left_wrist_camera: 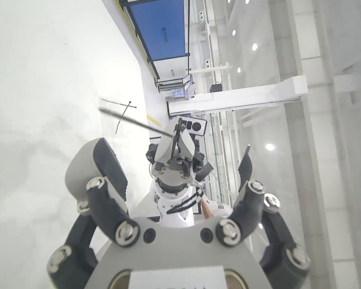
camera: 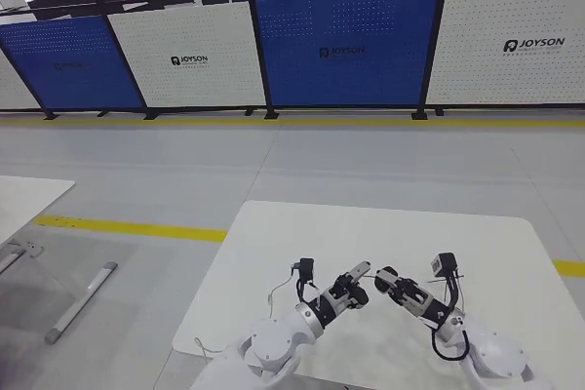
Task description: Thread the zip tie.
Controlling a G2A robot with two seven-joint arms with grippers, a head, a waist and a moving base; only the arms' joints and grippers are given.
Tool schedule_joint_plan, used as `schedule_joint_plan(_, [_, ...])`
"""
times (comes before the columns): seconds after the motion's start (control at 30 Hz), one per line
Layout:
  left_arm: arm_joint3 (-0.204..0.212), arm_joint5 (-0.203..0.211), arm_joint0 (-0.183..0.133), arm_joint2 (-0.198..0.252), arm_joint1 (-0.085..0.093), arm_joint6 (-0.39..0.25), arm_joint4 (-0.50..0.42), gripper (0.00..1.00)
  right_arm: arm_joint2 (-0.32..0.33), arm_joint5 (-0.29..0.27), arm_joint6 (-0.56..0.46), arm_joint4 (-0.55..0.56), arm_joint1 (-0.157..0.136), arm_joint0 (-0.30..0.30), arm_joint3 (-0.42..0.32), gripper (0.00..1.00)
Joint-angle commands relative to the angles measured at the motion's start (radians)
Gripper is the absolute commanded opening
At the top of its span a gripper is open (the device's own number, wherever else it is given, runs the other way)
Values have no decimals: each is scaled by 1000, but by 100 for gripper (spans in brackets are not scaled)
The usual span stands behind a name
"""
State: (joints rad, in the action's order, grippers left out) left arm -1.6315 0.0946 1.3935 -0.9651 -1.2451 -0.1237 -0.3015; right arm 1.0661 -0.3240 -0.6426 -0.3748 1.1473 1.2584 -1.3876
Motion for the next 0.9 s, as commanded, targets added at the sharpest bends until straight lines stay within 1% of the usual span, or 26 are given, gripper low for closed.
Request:
schedule_joint_plan(0.0, [18, 13, -4, 0, -3, 38, 19, 100, 5, 0, -12, 2, -1, 4, -2, 0])
schedule_joint_plan(0.07, [24, 10, -5, 4, -4, 50, 31, 100, 13, 4, -22, 2, -2, 6, -3, 0])
schedule_joint_plan(0.3, [24, 11, -6, 8, -4, 43, 40, 100, 13, 4, -22, 2, -2, 6, -3, 0])
schedule_joint_plan(0.37, [34, 26, -8, 14, -4, 30, 68, 100, 13, 4, -22, 2, -2, 6, -3, 0])
schedule_joint_plan(0.43, [48, 44, -13, 15, -5, 22, 69, 100, 13, 4, -22, 2, -2, 6, -3, 0])
schedule_joint_plan(0.47, [56, 49, -16, 15, -7, 19, 55, 100, 13, 4, -22, 2, -2, 6, -3, 0])
schedule_joint_plan(0.53, [65, 54, -21, 13, -8, 18, 44, 44, 13, 4, -22, 2, -2, 6, -3, 0])
schedule_joint_plan(0.6, [72, 58, -24, 12, -10, 20, 38, 27, 13, 4, -22, 2, -2, 6, -3, 0])
schedule_joint_plan(0.63, [75, 59, -26, 12, -11, 21, 36, 26, 13, 4, -22, 2, -2, 6, -3, 0])
schedule_joint_plan(0.7, [80, 61, -29, 11, -12, 20, 31, 19, 13, 4, -22, 2, -2, 6, -3, 0])
schedule_joint_plan(0.73, [83, 61, -30, 10, -12, 18, 31, 17, 13, 4, -22, 2, -2, 6, -3, 0])
schedule_joint_plan(0.83, [95, 61, -37, 9, -14, 15, 29, 17, 13, 4, -22, 2, -2, 6, -3, 0])
schedule_joint_plan(0.87, [98, 61, -39, 9, -14, 15, 29, 14, 13, 4, -22, 2, -2, 6, -3, 0])
